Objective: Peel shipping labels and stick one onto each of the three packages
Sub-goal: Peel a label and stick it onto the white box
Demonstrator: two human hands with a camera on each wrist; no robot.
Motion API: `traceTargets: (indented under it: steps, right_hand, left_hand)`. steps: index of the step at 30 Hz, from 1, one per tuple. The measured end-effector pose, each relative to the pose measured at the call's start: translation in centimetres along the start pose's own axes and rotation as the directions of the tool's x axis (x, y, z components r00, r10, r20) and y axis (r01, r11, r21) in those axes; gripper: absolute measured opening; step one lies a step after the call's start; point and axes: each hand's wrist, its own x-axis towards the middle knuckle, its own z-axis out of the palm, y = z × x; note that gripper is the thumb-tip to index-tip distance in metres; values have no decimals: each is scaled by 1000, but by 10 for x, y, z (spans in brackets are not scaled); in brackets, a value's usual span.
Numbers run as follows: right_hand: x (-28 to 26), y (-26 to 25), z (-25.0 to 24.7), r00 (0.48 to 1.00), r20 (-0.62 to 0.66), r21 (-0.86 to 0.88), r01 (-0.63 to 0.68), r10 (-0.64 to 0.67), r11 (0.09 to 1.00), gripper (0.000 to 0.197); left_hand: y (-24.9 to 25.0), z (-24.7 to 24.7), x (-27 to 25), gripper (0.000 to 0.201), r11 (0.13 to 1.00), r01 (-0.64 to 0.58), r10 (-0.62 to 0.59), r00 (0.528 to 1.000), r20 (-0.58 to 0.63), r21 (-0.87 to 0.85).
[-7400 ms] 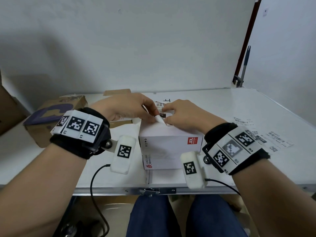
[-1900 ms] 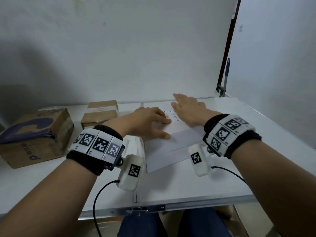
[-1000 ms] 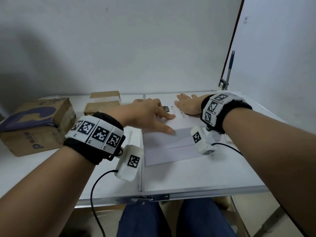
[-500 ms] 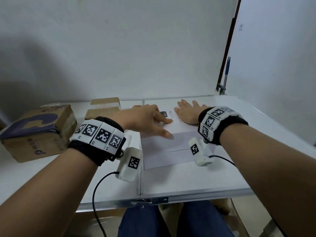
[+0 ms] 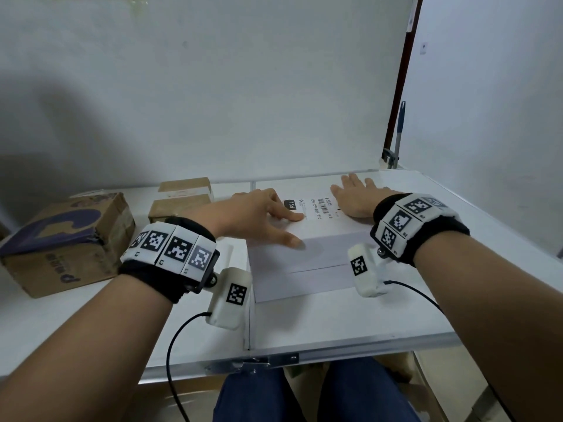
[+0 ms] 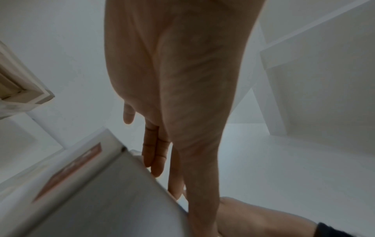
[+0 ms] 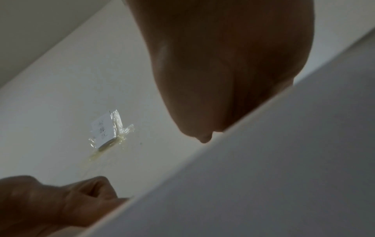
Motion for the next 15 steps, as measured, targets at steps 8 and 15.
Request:
traceTargets:
  steps: [8,15]
  right_hand:
    - [-16,-18,12,986,63,-60,156,-152,986,58]
    - [-21,-16,8,989,-27,-54,142,-143,988,59]
  left_hand:
    - [7,0,-4,55,998,-36,37,999,-16,48]
    - [8,5,0,57,983,-78,89,994,-58,168]
